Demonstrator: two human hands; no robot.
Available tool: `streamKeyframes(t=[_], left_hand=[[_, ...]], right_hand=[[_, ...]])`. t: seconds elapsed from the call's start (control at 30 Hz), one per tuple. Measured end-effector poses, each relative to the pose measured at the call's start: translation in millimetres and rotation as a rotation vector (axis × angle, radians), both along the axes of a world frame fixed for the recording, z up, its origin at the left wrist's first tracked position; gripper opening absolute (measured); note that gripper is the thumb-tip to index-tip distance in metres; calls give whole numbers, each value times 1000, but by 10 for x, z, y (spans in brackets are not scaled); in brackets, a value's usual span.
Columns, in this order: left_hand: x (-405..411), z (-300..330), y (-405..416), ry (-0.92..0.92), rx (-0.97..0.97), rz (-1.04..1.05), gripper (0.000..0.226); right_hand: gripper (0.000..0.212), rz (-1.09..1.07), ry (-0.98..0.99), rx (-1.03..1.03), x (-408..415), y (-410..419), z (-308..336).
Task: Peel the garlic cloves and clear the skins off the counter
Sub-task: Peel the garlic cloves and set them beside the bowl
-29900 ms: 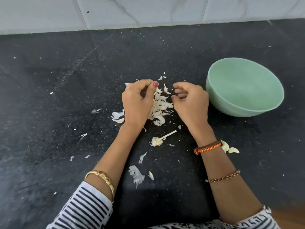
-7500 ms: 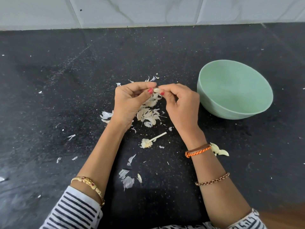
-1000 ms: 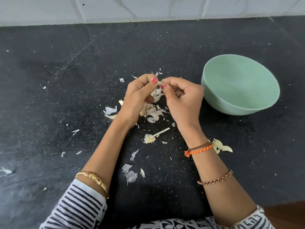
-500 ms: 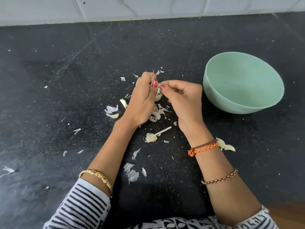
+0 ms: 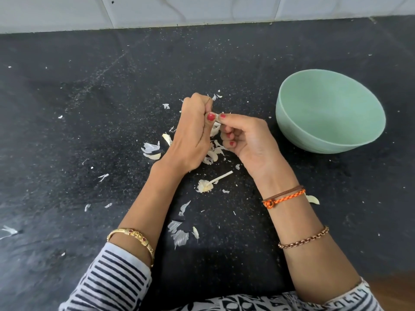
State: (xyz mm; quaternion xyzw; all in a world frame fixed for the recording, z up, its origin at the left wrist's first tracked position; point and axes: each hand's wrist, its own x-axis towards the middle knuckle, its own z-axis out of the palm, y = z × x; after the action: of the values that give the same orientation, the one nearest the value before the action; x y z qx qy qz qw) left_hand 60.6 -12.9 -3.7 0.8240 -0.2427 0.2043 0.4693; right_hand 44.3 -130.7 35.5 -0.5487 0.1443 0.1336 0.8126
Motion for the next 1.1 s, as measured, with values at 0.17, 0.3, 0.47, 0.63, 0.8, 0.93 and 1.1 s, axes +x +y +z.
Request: streamKeyframes(t=[0.17,0.3,0.47,0.63,0.8,0.93,1.1], left_hand=[[41,-17,31,-67,39,63,12],[30,-34,42,-166,84,45,19],[1,-24,38,-64,-48,107,11],[2,-3,71,94,-250,156,18],[8,-31,21,194,-142,108,22],[9,2,56,191,-187,123,15],[-5,48,45,255,-223,47,13]], right_hand=[[28,-40,24,33,-19,57,-18],[26,-132,33,95,-8,52,-21],[18,-212,-17,112,11,-46,-7],[13,-146,-146,-212,-12,-43,-28],[25,-132,-419,-491,-33,-37,-107],[23,-185,-511,-636,-6,-2,-182],[16,-203,-570,-677,26,-23,-213]])
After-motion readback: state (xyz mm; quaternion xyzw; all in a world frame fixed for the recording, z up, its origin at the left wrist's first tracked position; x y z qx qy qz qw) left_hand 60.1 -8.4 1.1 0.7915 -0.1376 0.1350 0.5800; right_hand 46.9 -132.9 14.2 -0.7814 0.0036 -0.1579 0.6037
